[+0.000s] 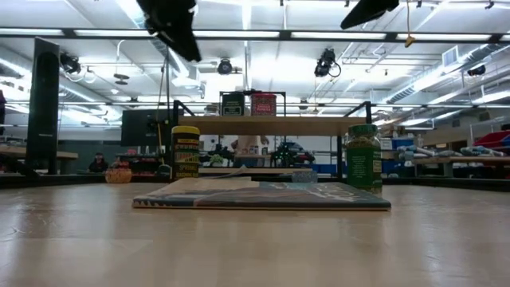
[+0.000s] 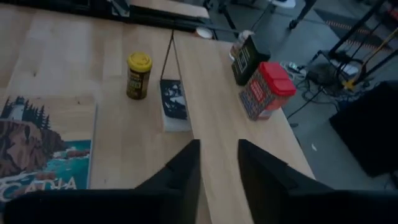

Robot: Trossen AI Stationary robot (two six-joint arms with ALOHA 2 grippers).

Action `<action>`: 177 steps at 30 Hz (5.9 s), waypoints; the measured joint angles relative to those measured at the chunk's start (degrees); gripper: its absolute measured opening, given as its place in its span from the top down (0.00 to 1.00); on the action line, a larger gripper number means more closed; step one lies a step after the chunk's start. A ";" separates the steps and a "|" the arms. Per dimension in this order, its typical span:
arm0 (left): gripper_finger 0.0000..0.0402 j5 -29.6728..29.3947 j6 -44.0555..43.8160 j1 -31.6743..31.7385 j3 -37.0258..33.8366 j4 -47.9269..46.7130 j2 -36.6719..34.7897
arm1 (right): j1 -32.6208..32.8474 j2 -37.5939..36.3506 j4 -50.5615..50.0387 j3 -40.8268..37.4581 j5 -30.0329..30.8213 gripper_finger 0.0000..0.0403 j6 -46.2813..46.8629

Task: Shelf spices
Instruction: Put the yellow seasoning bottle on the shelf

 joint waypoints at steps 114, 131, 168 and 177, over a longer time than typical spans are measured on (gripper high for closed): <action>0.47 29.22 12.82 21.92 53.72 -1.23 38.69 | 6.22 -0.07 2.13 -0.46 5.60 0.48 -0.55; 0.47 32.54 13.45 25.16 62.89 -0.46 51.19 | 5.85 -7.59 0.49 -0.44 6.68 0.48 0.31; 0.43 35.69 12.85 27.00 62.94 -4.40 52.72 | 5.85 -5.90 1.41 -0.44 6.54 0.48 0.44; 0.37 36.67 13.20 27.02 62.94 -2.51 52.72 | 5.88 -5.88 1.21 -0.44 6.52 0.48 0.20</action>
